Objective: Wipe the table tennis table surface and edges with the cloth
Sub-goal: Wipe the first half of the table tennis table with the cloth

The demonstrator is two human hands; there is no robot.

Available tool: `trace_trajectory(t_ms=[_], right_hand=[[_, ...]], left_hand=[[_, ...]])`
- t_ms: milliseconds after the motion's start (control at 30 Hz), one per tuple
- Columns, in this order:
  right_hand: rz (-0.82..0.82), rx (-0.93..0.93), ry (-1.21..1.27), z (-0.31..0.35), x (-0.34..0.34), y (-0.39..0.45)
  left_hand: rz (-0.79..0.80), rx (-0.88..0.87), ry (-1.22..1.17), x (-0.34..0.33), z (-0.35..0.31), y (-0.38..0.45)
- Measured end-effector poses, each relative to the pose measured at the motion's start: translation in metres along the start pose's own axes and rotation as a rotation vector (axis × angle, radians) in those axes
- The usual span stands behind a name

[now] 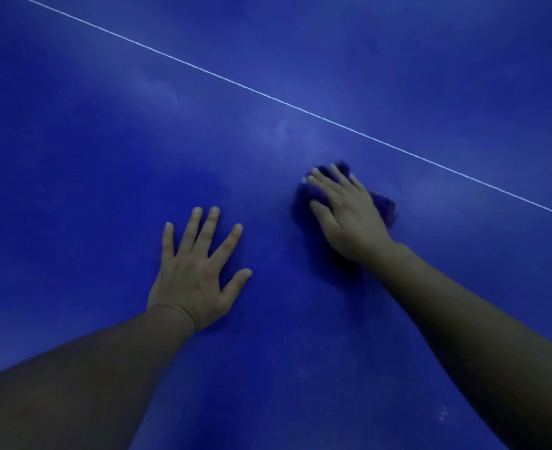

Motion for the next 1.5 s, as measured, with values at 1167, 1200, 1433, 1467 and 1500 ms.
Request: trace_trajectory(t_ms=[1167,1200,1433,1467,1500], right_hand=[[0.018,0.07,0.066,0.132,-0.038,-0.176],[0.031,0.171,0.066,0.148,-0.042,-0.197],[0.16,0.327,-0.012,0.11,-0.048,-0.247],[0.135,0.215,0.004,0.096,-0.044,-0.229],[0.094,0.106,0.025,0.089,-0.04,-0.21]], left_hand=[[-0.005,-0.133,-0.115,-0.004,-0.016,-0.103],[-0.021,-0.121,-0.105,-0.008,-0.015,-0.124],[0.023,-0.099,-0.013,-0.045,0.002,-0.217],[0.028,-0.103,0.0,-0.046,0.002,-0.215],[0.036,-0.109,0.011,-0.045,0.001,-0.214]])
Point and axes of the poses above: each hand's wrist, its own y-axis towards the middle knuckle, its own x-axis out of the back of the hand, z = x × y, the point moved 10 cm from there along y, towards the middle knuckle, and after that the axes turned 12 degrees about -y, right-handed, at the moved point
